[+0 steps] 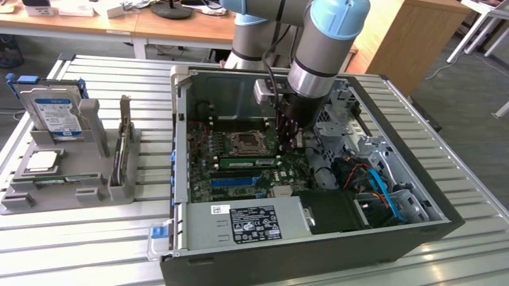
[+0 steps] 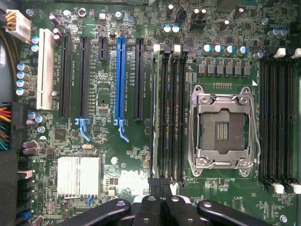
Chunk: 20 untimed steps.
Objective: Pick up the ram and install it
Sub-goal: 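Press down the ram until it locks into place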
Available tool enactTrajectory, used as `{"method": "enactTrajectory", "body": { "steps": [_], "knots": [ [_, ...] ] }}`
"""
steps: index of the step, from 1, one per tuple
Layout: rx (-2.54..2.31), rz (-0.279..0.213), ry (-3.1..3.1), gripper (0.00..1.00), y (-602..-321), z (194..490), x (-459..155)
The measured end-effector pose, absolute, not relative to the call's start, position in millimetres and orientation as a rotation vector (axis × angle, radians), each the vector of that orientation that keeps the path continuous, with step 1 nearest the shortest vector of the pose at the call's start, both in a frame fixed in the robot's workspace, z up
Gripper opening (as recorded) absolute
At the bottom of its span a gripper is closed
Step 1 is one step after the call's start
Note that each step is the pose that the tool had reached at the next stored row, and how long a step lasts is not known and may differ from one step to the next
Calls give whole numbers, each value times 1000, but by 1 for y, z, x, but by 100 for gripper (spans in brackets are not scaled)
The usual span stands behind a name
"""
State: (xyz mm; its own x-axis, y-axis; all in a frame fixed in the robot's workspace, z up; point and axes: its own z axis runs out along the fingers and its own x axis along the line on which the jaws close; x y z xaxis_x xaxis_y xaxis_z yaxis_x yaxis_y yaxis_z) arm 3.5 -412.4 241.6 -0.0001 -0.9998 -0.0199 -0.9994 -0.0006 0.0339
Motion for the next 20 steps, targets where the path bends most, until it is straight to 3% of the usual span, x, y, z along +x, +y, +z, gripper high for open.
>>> {"method": "enactTrajectory", "body": {
  "steps": [20],
  "knots": [
    [2216,-55,-2216,11,-412,242,-28]
  ]
}}
